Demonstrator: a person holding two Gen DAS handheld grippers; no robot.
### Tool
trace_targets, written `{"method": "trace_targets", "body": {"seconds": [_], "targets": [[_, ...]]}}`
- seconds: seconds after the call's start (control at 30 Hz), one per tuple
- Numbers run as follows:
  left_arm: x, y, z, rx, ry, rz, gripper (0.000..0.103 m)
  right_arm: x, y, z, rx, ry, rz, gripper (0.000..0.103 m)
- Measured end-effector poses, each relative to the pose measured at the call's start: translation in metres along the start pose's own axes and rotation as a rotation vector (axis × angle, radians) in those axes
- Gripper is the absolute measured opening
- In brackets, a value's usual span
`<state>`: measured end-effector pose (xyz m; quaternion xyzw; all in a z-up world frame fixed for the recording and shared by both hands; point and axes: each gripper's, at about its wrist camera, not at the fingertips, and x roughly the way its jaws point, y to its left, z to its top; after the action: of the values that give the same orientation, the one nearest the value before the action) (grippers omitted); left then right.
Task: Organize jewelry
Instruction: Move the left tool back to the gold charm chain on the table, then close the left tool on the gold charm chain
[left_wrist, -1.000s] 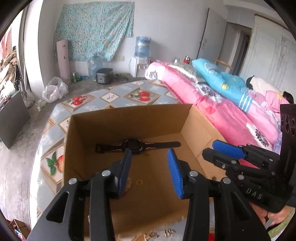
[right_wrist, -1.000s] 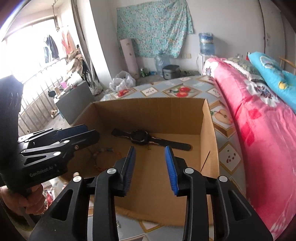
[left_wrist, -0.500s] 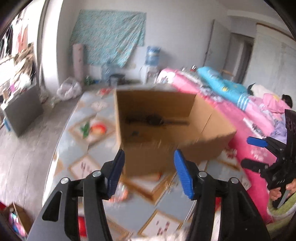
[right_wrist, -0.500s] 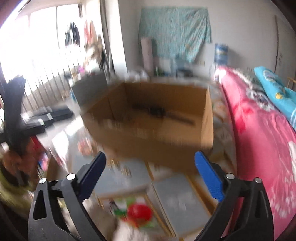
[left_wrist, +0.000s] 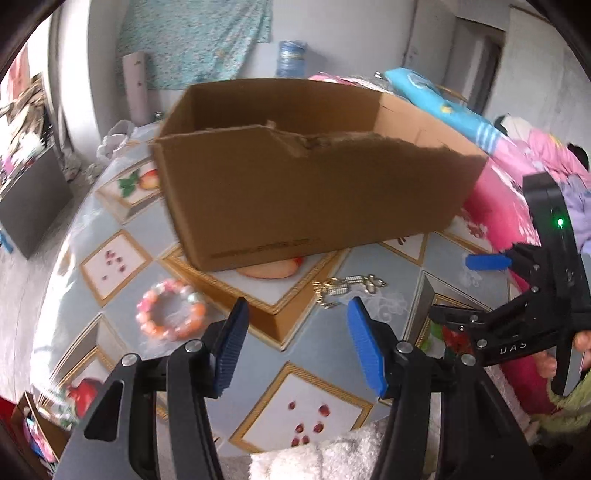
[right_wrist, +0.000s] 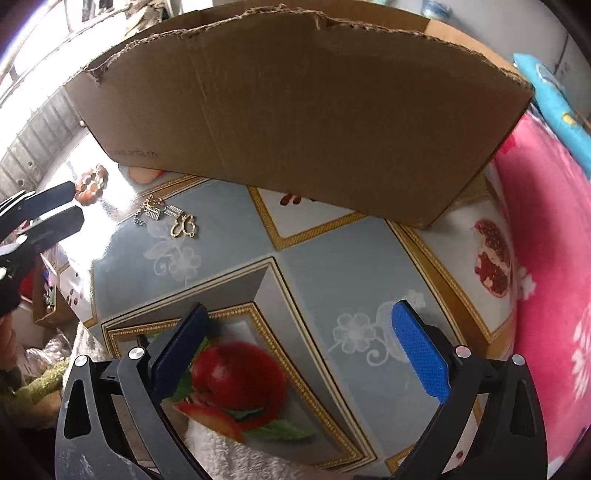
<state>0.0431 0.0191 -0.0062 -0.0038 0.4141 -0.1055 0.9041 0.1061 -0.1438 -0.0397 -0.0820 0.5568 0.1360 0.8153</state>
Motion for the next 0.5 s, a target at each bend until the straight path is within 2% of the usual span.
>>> {"method": "trace_targets", "body": {"seconds": [0.17,0.33,0.5], "targets": [[0.016,-0.011,0.004,0.047,0.017,-0.022,0.041,0.000,0.001,0.000,-0.016,-0.022,0.007,0.095],[0.035,-0.012,0.008,0.060,0.064,-0.031,0.024,-0.001,0.000,-0.001,-0.014,-0.033,0.008,0.095],[0.044,-0.014,0.011,0.085,0.077,-0.008,0.015,-0.008,0.000,-0.012,0.006,-0.041,-0.001,0.095]]}}
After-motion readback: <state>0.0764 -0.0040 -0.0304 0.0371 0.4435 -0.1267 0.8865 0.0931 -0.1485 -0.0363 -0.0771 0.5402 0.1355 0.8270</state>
